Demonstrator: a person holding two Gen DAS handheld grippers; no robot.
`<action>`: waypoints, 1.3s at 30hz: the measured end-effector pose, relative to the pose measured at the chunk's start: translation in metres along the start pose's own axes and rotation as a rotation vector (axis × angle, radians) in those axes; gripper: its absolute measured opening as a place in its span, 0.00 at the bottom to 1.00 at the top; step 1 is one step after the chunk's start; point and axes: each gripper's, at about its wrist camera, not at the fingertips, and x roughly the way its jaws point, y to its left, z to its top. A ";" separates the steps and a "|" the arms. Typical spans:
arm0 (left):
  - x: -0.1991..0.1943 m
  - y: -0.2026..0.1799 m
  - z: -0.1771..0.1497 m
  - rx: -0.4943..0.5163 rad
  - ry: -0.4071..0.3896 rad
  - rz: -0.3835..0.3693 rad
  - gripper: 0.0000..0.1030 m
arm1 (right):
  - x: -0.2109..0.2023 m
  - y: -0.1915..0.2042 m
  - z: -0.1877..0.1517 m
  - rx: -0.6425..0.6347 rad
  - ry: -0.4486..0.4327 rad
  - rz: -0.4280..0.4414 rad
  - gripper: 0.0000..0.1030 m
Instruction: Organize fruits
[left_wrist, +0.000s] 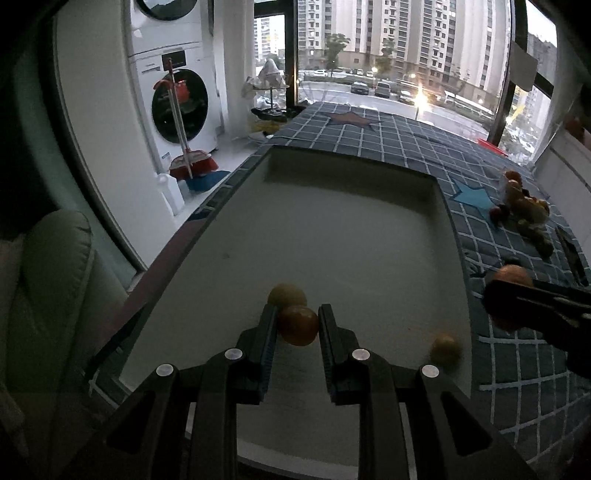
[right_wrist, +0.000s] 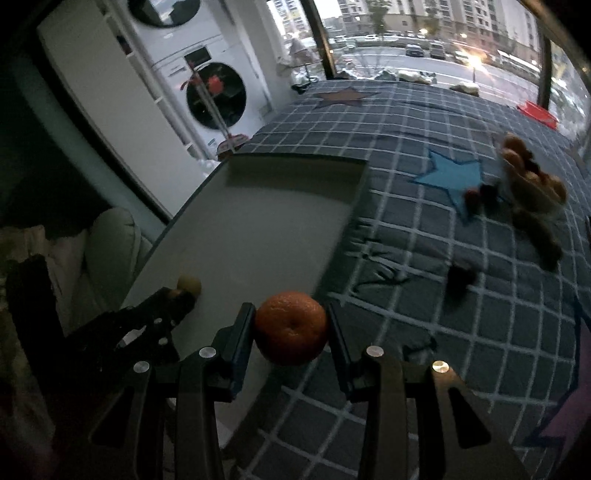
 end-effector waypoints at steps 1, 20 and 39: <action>0.000 0.002 0.000 0.003 -0.002 0.002 0.24 | 0.003 0.002 0.002 -0.008 0.004 -0.004 0.41; 0.006 0.005 0.001 0.023 -0.032 0.115 0.99 | 0.008 0.012 0.023 -0.039 -0.015 -0.005 0.80; -0.022 -0.021 0.008 0.079 -0.069 0.124 0.99 | -0.019 -0.055 -0.001 0.071 -0.002 -0.085 1.00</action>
